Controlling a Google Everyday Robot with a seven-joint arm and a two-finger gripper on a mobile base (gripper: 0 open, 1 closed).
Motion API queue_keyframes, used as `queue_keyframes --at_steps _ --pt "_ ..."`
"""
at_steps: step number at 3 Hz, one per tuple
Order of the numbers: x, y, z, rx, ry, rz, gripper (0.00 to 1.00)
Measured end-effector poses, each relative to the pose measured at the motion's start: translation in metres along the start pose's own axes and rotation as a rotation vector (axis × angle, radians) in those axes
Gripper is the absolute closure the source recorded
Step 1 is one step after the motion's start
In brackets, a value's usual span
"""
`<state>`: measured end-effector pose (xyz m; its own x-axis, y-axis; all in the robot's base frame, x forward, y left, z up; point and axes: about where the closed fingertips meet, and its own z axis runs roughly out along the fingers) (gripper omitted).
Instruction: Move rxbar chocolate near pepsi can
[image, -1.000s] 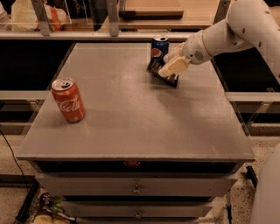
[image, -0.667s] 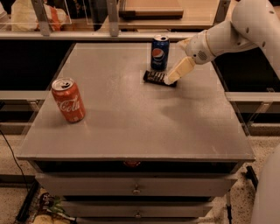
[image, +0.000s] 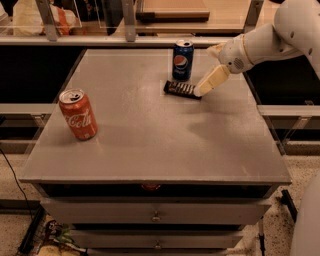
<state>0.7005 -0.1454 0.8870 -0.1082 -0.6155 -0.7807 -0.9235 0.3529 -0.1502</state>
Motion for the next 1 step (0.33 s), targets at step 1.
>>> queue_keyframes --at_steps 1 --pt "0.0057 -0.0005 -0.0089 -0.006 -0.006 0.007 0.00"
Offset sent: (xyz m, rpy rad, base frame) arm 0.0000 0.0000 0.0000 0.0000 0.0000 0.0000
